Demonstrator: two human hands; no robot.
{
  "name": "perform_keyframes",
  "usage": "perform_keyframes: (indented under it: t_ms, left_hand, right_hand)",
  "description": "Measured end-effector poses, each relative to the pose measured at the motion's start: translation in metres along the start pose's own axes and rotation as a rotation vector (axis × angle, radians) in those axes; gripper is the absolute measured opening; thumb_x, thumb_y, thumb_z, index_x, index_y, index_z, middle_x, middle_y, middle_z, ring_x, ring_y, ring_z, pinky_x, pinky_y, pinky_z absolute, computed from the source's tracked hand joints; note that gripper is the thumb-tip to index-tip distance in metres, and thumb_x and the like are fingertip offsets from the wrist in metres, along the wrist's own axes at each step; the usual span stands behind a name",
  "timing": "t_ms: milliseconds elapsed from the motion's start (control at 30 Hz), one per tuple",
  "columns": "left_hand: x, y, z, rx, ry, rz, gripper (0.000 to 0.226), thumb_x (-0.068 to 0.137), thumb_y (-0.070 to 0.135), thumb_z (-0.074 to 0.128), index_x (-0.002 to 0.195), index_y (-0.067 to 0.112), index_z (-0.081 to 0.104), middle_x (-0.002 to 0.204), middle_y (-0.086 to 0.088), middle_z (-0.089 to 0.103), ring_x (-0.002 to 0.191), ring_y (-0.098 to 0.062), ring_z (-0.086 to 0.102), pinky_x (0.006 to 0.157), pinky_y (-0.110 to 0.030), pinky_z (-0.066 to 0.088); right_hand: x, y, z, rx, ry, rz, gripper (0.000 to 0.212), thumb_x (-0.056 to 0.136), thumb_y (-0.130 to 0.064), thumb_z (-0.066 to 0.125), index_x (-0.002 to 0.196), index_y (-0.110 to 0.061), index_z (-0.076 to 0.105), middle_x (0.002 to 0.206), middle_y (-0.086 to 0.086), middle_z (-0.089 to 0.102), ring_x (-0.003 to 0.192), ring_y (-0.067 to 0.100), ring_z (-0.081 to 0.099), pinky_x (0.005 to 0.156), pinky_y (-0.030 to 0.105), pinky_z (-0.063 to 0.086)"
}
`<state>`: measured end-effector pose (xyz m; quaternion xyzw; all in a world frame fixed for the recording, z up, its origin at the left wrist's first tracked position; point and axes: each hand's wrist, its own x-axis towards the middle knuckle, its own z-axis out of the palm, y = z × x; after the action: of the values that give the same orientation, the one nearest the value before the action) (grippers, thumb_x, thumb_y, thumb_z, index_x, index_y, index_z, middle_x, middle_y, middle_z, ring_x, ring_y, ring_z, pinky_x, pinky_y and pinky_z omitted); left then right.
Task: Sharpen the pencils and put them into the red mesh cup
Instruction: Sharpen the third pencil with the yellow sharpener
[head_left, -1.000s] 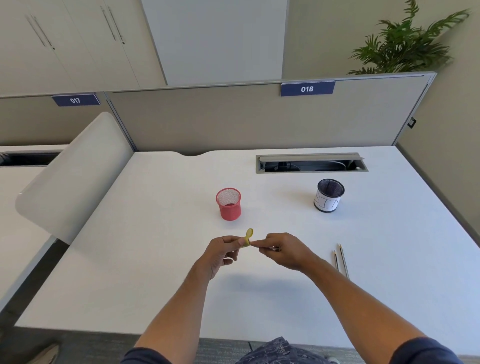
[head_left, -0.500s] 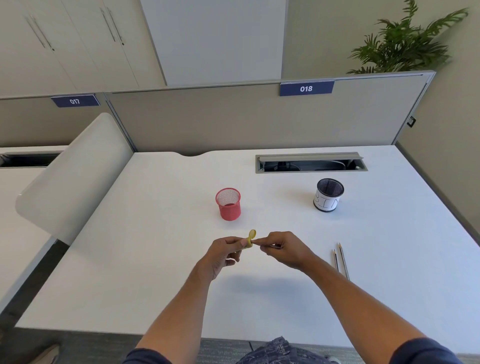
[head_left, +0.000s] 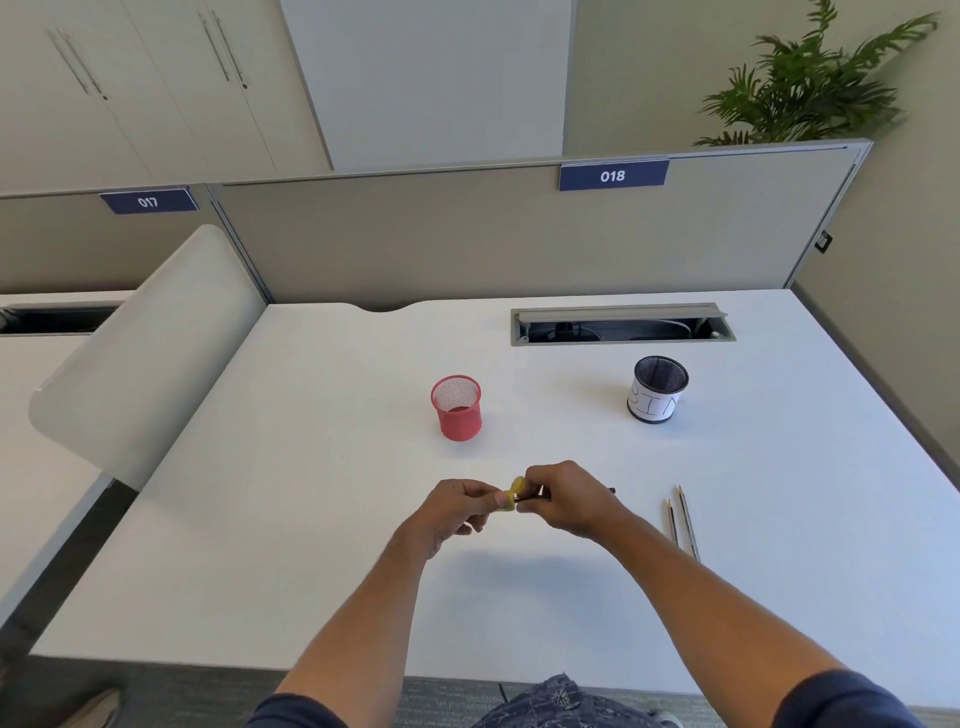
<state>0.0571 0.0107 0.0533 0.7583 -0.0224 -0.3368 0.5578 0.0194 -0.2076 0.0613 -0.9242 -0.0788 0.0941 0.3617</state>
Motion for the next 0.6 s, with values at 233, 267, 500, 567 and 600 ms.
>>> perform_keyframes:
  t_ms: [233, 267, 500, 567, 600]
  left_hand:
    - [0.0027, -0.0018, -0.0043, 0.020, 0.011, -0.022, 0.036, 0.071, 0.050, 0.083, 0.090, 0.019, 0.081, 0.068, -0.002, 0.054, 0.064, -0.013, 0.052, 0.072, -0.032, 0.040]
    - [0.0027, -0.0025, -0.0048, 0.003, 0.012, -0.022, 0.035, 0.073, 0.050, 0.082, 0.089, 0.019, 0.081, 0.070, -0.002, 0.054, 0.065, -0.013, 0.052, 0.073, -0.032, 0.040]
    - [0.0050, 0.0031, -0.0058, -0.067, 0.013, -0.018, 0.028, 0.079, 0.046, 0.079, 0.087, 0.020, 0.083, 0.066, 0.000, 0.052, 0.062, -0.013, 0.049, 0.073, -0.029, 0.042]
    - [0.0060, 0.0058, -0.0041, -0.077, 0.025, -0.009, 0.029, 0.075, 0.046, 0.080, 0.086, 0.019, 0.083, 0.063, 0.000, 0.051, 0.060, -0.013, 0.047, 0.071, -0.027, 0.042]
    - [0.0066, 0.0068, -0.0032, -0.072, 0.030, -0.004, 0.031, 0.073, 0.047, 0.081, 0.086, 0.018, 0.083, 0.062, 0.000, 0.050, 0.060, -0.013, 0.046, 0.071, -0.027, 0.041]
  right_hand:
    - [-0.0005, 0.0005, -0.0039, -0.194, -0.017, -0.191, 0.022, 0.096, -0.011, 0.062, 0.114, -0.020, 0.072, 0.103, -0.003, 0.066, 0.091, 0.017, 0.059, 0.077, 0.033, 0.049]
    - [-0.0005, 0.0015, -0.0051, -0.210, 0.000, -0.195, 0.023, 0.096, -0.012, 0.062, 0.114, -0.020, 0.073, 0.102, -0.002, 0.067, 0.092, 0.019, 0.061, 0.077, 0.035, 0.049]
    - [-0.0018, 0.0045, -0.0034, -0.338, 0.203, -0.266, 0.015, 0.097, -0.022, 0.064, 0.099, -0.018, 0.078, 0.091, -0.003, 0.076, 0.082, 0.023, 0.069, 0.066, 0.038, 0.054]
    - [-0.0001, 0.0044, -0.0034, -0.361, 0.210, -0.266, 0.016, 0.098, -0.023, 0.063, 0.101, -0.017, 0.078, 0.091, -0.002, 0.076, 0.083, 0.023, 0.069, 0.066, 0.038, 0.054]
    - [0.0012, 0.0041, -0.0040, -0.355, 0.194, -0.252, 0.017, 0.099, -0.023, 0.062, 0.102, -0.017, 0.078, 0.092, -0.002, 0.076, 0.085, 0.022, 0.069, 0.068, 0.037, 0.053]
